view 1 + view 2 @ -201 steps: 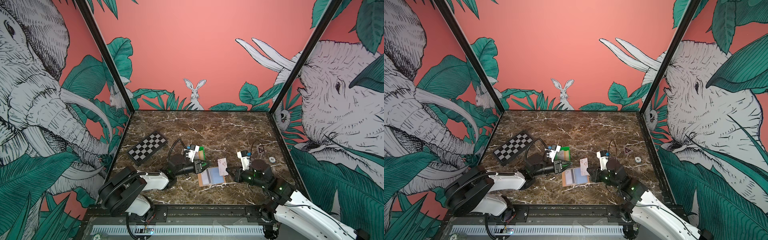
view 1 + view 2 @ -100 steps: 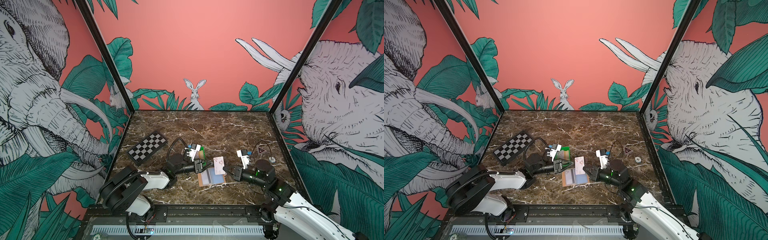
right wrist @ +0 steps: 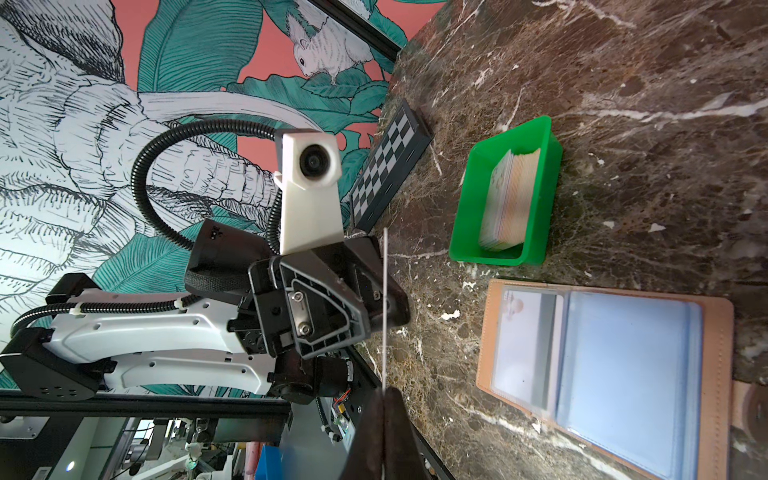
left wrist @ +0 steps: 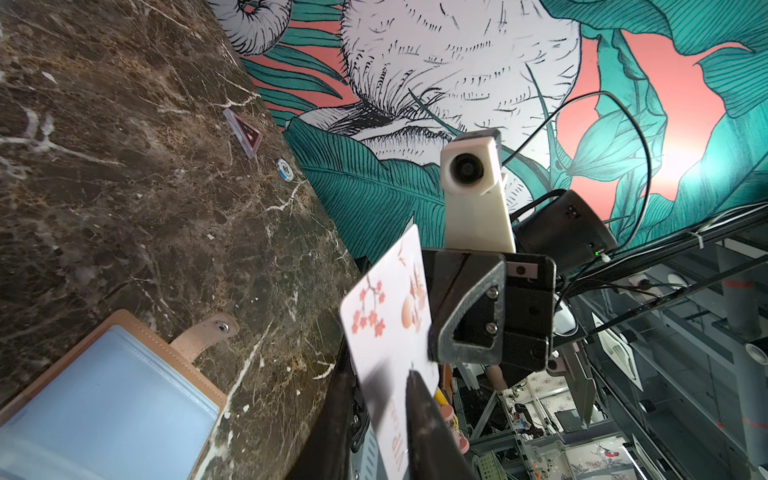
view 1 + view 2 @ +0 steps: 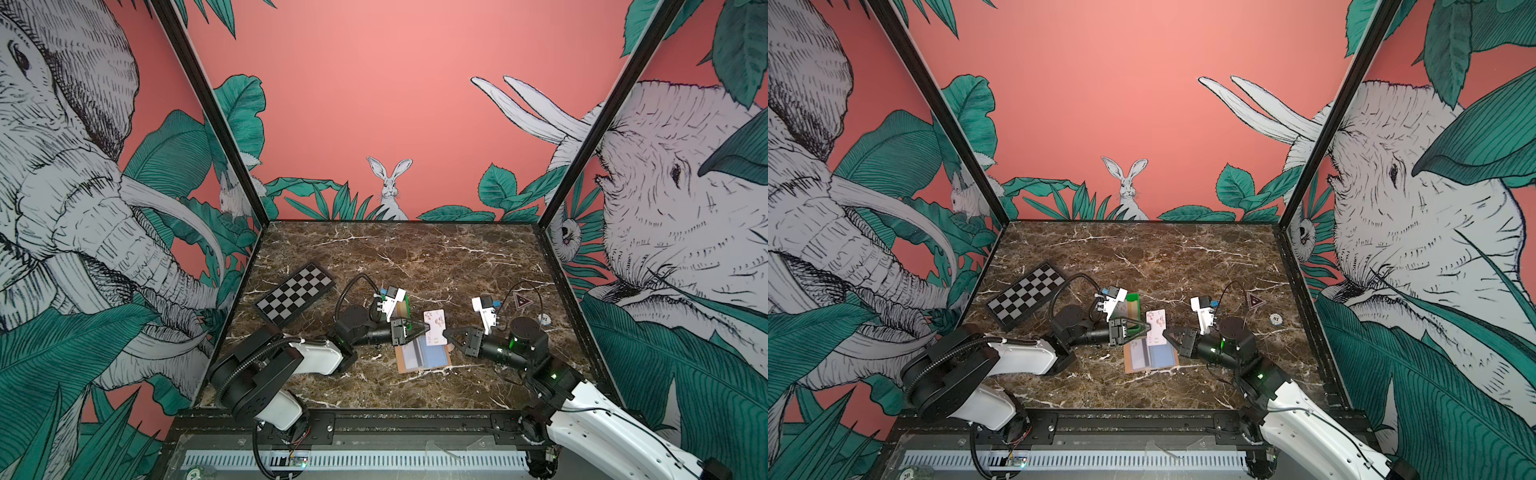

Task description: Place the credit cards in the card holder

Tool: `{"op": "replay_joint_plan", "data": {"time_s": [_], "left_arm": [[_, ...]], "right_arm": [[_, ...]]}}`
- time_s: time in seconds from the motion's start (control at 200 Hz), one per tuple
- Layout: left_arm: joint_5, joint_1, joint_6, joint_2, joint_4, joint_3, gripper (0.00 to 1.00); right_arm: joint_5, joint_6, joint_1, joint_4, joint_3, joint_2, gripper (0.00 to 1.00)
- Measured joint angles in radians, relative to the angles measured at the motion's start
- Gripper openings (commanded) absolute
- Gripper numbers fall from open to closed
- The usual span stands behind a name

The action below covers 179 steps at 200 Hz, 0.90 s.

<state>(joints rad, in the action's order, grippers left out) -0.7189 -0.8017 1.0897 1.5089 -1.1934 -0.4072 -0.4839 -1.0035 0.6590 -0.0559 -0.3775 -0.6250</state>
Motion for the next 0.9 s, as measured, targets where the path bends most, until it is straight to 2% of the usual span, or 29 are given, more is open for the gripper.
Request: {"op": "replay_joint_plan", "data": {"time_s": [0.325, 0.455, 0.675, 0.83, 0.895], "left_arm": [[-0.004, 0.000, 0.033, 0.018, -0.032, -0.004, 0.10], [-0.004, 0.000, 0.036, 0.019, -0.034, -0.007, 0.00], [0.011, -0.002, 0.018, 0.011, 0.015, -0.010, 0.00], [0.041, -0.002, -0.003, -0.015, 0.082, -0.010, 0.00], [0.057, -0.002, -0.015, -0.034, 0.114, -0.009, 0.00]], "right_arm": [[0.004, 0.002, -0.002, -0.007, 0.001, -0.013, 0.00], [0.024, 0.008, -0.003, 0.022, 0.003, -0.010, 0.00], [0.055, 0.026, -0.003, 0.055, 0.007, -0.010, 0.21], [0.071, 0.043, -0.003, 0.081, 0.006, -0.014, 0.39], [0.079, 0.049, -0.003, 0.093, 0.005, -0.019, 0.51]]}}
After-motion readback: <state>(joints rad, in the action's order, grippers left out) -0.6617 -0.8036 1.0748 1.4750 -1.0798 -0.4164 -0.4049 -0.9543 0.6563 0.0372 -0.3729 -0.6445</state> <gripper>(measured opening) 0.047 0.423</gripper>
